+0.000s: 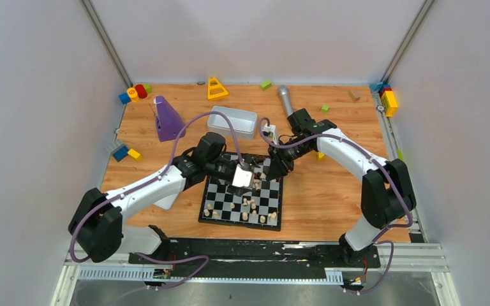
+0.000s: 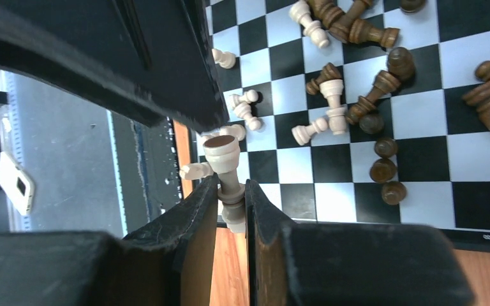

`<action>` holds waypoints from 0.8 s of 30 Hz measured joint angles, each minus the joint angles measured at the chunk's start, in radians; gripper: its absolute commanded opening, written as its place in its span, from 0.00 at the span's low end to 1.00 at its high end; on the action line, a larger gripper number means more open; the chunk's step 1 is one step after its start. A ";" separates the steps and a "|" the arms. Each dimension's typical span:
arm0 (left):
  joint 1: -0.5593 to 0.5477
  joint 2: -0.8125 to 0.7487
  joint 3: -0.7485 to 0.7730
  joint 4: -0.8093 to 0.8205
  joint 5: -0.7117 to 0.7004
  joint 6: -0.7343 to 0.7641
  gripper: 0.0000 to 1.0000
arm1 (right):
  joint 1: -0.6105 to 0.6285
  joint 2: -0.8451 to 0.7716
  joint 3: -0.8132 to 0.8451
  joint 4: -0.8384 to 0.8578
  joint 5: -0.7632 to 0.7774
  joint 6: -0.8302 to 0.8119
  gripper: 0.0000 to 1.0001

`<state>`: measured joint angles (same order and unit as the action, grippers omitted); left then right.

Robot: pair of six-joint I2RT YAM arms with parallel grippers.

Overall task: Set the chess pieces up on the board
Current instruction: Place the chess piece on the chessboard.

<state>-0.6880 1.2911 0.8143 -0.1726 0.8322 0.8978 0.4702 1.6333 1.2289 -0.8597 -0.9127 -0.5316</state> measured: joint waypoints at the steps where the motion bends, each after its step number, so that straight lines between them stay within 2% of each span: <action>1: -0.015 0.010 0.014 -0.001 -0.006 0.012 0.79 | 0.000 0.004 0.005 -0.010 -0.015 -0.002 0.02; 6: -0.057 0.053 0.045 0.006 -0.045 0.046 0.70 | 0.000 0.017 0.018 -0.035 -0.065 -0.005 0.02; 8: -0.066 0.067 0.045 0.006 -0.059 0.053 0.63 | 0.000 0.017 0.018 -0.042 -0.077 -0.006 0.02; 12: -0.074 0.079 0.045 0.006 -0.078 0.055 0.55 | 0.000 0.018 0.018 -0.046 -0.089 -0.005 0.02; 19: -0.079 0.091 0.063 0.015 -0.094 0.048 0.52 | 0.000 0.038 0.021 -0.049 -0.092 -0.005 0.02; 24: -0.089 0.097 0.077 0.028 -0.102 0.042 0.44 | 0.000 0.042 0.025 -0.050 -0.093 -0.004 0.02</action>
<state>-0.7769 1.3876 0.8913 -0.1448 0.7303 0.9398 0.4702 1.6752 1.2537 -0.9096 -1.0054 -0.5358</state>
